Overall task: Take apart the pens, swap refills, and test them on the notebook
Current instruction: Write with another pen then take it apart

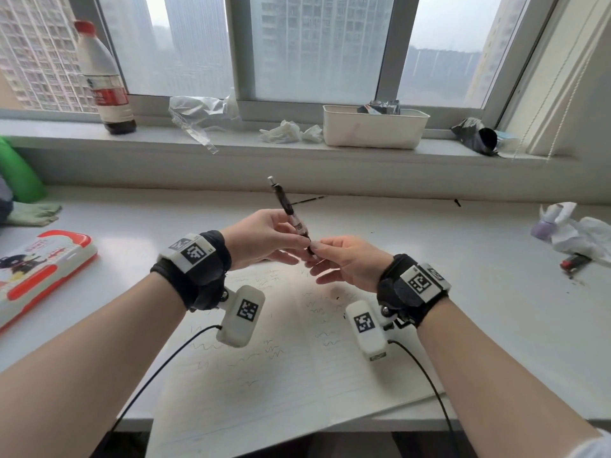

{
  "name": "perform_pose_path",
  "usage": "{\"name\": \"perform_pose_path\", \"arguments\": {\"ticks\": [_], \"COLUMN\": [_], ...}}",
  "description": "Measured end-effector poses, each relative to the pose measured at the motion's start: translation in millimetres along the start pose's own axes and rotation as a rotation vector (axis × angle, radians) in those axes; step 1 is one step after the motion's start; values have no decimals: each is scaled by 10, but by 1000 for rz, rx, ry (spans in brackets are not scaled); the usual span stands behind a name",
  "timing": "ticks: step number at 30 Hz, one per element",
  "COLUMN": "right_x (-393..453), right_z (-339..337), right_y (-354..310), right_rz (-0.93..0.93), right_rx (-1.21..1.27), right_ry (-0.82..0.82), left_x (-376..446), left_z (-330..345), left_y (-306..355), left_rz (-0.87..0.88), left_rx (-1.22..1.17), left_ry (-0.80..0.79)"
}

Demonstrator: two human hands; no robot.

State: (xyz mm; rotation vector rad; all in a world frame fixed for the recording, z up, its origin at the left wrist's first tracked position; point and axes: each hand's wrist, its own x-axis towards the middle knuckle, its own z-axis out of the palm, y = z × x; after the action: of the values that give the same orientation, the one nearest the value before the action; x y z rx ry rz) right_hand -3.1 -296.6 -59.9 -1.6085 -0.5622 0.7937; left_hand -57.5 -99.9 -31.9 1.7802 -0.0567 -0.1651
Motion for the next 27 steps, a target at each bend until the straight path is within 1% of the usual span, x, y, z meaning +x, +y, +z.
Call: {"name": "perform_pose_path", "arguments": {"ticks": [2, 6, 7, 9, 13, 14, 16, 19, 23, 25, 27], "right_x": [-23, -117, -137, -150, -71, -51, -42, -79, -96, -93, -84], "right_z": [-31, -203, -234, -249, -157, -140, -131, -158, -178, -191, -192], "right_y": [-19, -86, -102, -133, -194, -202, -200, -153, -55, -20, -12], "right_rz": [14, 56, 68, 89, 84, 68, 40, 14, -27, -8, 63], "right_rx": [6, 20, 18, 13, -40, -53, -82, -130, -107, -101, -72], "right_ry": [-17, -31, -41, -34, 61, 77, 77, 62, 53, 61, 95], "left_x": [-28, -118, -143, -179, -157, -139, -120, -104, -82, -69, -64], "left_z": [-55, -236, -271, -293, -113, -66, -24, -45, -23, -1, 43], "left_y": [5, 18, 18, 8, -18, -22, -26, -27, -36, -51, -42], "left_rz": [42, 83, 89, 90, 144, 164, 164, 122, 73, 61, 57], "left_rx": [72, 17, 37, 179, 644, 728, 822, 863, 812, 830, 875], "left_ry": [8, 112, 123, 98, 1, -2, -15, -94, -145, -147, -146]}}
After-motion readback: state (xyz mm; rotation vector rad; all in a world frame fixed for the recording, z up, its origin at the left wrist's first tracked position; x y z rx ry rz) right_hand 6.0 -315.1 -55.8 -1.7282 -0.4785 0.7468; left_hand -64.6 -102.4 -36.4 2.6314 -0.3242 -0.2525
